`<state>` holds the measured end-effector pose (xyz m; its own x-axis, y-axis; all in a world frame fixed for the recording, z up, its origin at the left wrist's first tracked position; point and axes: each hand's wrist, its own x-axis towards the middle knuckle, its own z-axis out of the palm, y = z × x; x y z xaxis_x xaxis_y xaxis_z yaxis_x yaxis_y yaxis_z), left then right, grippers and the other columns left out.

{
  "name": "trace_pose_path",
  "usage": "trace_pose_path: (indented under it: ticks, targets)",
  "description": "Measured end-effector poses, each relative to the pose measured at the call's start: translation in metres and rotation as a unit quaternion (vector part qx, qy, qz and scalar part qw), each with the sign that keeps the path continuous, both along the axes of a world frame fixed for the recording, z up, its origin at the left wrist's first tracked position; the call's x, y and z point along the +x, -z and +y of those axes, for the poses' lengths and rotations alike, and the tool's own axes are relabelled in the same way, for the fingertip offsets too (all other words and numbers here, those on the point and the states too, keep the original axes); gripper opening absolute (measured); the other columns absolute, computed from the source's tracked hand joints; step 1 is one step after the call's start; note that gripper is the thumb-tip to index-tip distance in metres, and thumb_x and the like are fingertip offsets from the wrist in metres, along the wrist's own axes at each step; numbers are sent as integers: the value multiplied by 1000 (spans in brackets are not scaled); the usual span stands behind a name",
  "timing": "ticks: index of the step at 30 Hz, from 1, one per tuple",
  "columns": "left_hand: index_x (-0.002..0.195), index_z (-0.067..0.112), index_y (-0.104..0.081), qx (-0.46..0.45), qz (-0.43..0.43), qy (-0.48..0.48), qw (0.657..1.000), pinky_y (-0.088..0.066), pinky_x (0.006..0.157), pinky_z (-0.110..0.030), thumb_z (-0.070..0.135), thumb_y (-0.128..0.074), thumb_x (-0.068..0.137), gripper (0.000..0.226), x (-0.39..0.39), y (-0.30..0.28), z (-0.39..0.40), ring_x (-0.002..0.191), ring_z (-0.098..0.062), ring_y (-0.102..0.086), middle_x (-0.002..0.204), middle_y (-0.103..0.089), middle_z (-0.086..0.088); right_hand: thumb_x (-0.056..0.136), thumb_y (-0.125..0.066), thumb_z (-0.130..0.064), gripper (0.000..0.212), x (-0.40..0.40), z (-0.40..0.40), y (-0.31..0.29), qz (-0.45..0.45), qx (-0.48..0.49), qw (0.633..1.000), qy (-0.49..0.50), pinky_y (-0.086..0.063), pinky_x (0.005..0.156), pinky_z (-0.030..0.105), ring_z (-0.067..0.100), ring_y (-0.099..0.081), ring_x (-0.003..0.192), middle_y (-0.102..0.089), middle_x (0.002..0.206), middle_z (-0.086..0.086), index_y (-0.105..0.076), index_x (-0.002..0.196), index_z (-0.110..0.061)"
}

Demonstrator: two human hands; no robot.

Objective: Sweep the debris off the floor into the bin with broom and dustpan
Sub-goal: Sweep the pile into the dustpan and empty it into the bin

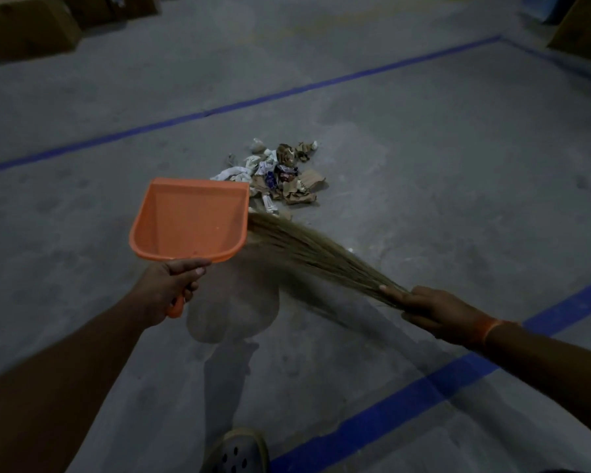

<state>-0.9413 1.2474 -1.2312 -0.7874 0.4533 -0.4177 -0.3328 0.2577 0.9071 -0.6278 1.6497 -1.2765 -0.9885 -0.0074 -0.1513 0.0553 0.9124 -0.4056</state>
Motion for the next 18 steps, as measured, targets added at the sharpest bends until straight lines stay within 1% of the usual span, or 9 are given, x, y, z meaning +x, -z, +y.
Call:
trace_pose_path:
  ticks: [2,4,5,7,10,12,14,16,18]
  targets:
    - [107,7,-69,-2,-3,3,1000,-41,42,-14,-5,-55,95,22,0,2,2,48,-2,-55,62,-64,4,99,-47,-29,66,9,1,-2,-18,-42,998,41,-48,66,23,8,-53,72,-52,90,-5,-10,146,-58]
    - [108,7,-69,-6,-7,2,1000,-41,42,-15,-4,-56,95,22,-1,5,3,49,-3,-55,64,-63,1,100,-46,-25,64,18,3,-1,-34,-81,993,74,-51,57,20,16,-58,66,-52,92,-4,-15,146,-57]
    - [109,6,-69,-8,-9,1,1000,-42,42,-15,-4,-56,94,22,-2,6,3,50,-4,-55,68,-63,-2,101,-45,-24,64,23,4,-1,-37,-94,992,80,-52,56,21,18,-59,66,-52,93,-4,-15,146,-58]
    - [111,6,-70,-12,-9,6,1000,-42,43,-15,-3,-58,94,23,-4,8,3,51,-4,-55,76,-61,-6,101,-45,-23,65,32,7,1,-39,-98,991,78,-52,60,20,14,-58,68,-52,92,-5,-13,145,-59]
    - [109,8,-71,-17,-13,6,1000,-42,43,-15,-2,-59,93,22,-5,11,4,51,-5,-55,74,-59,-7,101,-43,-27,66,44,9,12,-59,-48,996,53,-40,69,14,3,-49,74,-46,88,-13,-5,145,-60]
    - [108,9,-72,-17,-16,1,1000,-42,42,-15,-2,-59,94,22,-6,14,5,50,-4,-55,71,-59,-7,101,-41,-31,65,51,9,24,-70,-15,997,30,-34,69,13,1,-43,73,-43,87,-14,-2,146,-58]
    - [108,9,-72,-16,-18,-1,1000,-42,43,-15,-1,-59,94,21,-7,17,5,51,-5,-55,73,-59,-8,100,-39,-35,64,53,11,37,-83,8,996,2,-31,70,12,1,-41,74,-44,92,-12,-1,146,-59]
    - [107,9,-72,-16,-22,2,1000,-43,43,-16,-1,-60,94,21,-6,18,6,51,-5,-55,73,-59,-8,99,-38,-35,65,49,15,48,-84,22,996,-6,-31,72,10,4,-43,80,-44,98,-11,1,144,-62]
    - [106,9,-72,-13,-27,5,1000,-43,43,-16,-1,-59,94,21,-5,20,7,51,-5,-55,74,-59,-8,99,-36,-35,68,35,19,54,-75,35,997,4,-36,75,16,7,-47,83,-45,100,-9,8,141,-64]
